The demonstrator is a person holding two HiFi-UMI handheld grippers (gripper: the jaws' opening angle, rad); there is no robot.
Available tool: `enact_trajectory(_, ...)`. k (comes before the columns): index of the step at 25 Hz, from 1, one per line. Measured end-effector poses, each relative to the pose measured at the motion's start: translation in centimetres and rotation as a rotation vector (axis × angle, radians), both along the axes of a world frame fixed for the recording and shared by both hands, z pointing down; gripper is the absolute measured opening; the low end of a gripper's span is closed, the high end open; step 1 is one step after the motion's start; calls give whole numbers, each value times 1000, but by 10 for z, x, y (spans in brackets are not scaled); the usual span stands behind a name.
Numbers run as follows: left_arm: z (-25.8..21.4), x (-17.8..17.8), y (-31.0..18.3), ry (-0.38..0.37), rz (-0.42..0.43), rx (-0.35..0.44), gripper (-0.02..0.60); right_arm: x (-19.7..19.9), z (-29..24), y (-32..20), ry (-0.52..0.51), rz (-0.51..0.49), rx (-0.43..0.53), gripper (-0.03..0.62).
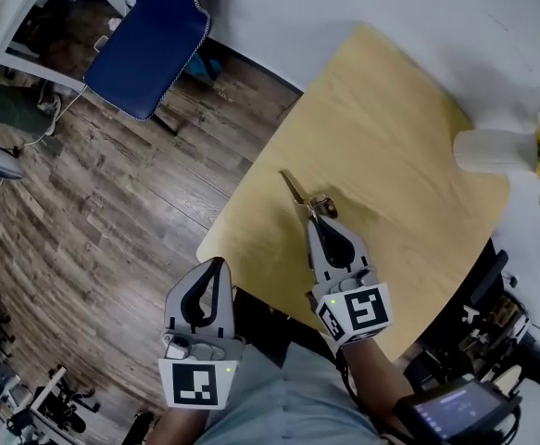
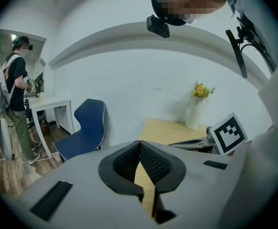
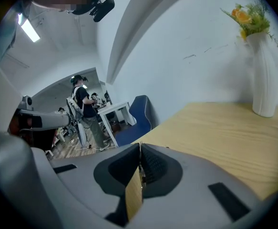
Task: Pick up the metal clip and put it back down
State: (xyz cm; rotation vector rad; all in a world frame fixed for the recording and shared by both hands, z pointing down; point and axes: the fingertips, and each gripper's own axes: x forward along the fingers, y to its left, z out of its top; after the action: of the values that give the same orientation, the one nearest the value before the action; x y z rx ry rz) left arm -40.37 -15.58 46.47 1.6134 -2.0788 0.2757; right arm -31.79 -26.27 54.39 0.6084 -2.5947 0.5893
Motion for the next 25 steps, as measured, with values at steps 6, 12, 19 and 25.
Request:
enact_trajectory(6, 6, -4, -2, 2, -4, -4, 18, -3, 6, -7, 10, -10, 38, 52)
enact_trajectory(12, 0, -1, -1, -13, 20, 12, 18, 7, -2, -18, 13, 41, 87, 92)
enact_trajectory(19, -22, 29, -3, -34, 91, 55, 18, 40, -39, -13, -14, 104, 151, 92)
enact_trajectory(25, -70, 81, -25, -72, 225, 170, 18, 95, -96, -8, -50, 201, 223, 92)
